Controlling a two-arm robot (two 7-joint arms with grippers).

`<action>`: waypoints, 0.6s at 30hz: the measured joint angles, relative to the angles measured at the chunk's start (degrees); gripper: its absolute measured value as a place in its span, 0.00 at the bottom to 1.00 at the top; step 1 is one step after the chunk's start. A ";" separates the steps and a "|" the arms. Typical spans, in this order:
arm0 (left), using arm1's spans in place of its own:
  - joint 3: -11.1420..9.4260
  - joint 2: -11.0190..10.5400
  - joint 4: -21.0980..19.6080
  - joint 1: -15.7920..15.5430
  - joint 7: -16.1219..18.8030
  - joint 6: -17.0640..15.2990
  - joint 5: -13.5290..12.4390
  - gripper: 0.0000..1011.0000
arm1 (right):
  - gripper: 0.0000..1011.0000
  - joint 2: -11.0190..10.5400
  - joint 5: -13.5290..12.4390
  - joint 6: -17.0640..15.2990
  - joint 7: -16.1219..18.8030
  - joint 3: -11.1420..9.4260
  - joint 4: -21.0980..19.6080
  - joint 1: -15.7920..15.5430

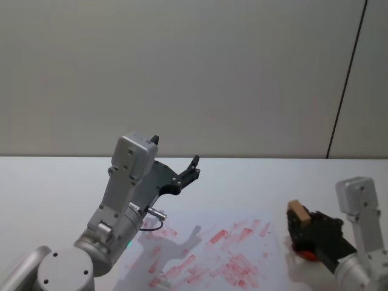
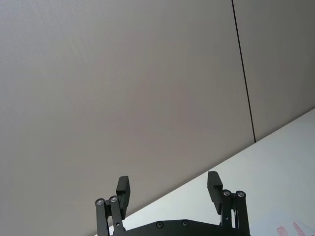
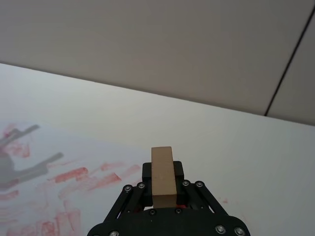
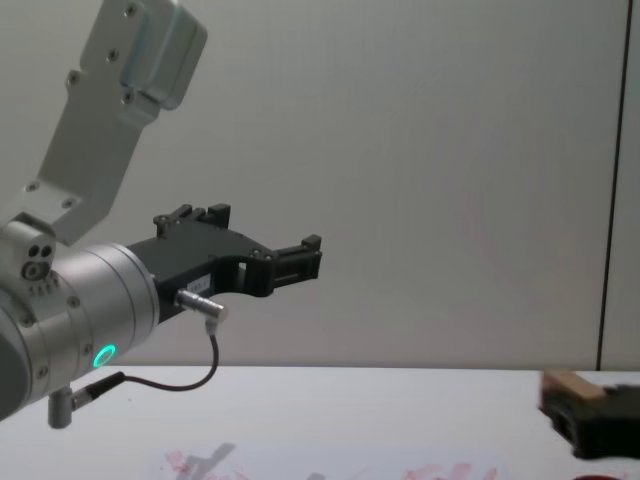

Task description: Use the one hand to pick up the stamp and affix it onto the A4 paper.

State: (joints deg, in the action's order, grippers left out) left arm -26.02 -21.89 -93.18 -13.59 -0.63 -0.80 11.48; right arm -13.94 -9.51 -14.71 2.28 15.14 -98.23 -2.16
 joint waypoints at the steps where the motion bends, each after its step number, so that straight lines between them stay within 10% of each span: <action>1: 0.00 0.00 0.00 0.00 0.00 0.00 0.00 0.99 | 0.22 0.21 0.20 0.20 0.84 0.14 -0.02 0.32; 18: 0.00 0.00 0.00 0.00 0.00 0.00 0.00 0.99 | 0.22 4.25 3.63 -3.76 11.14 3.19 3.42 5.67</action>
State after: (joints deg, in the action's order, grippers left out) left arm -26.02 -21.89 -93.18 -13.59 -0.63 -0.80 11.48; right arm -9.69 -5.88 -18.47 13.42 18.33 -94.80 3.51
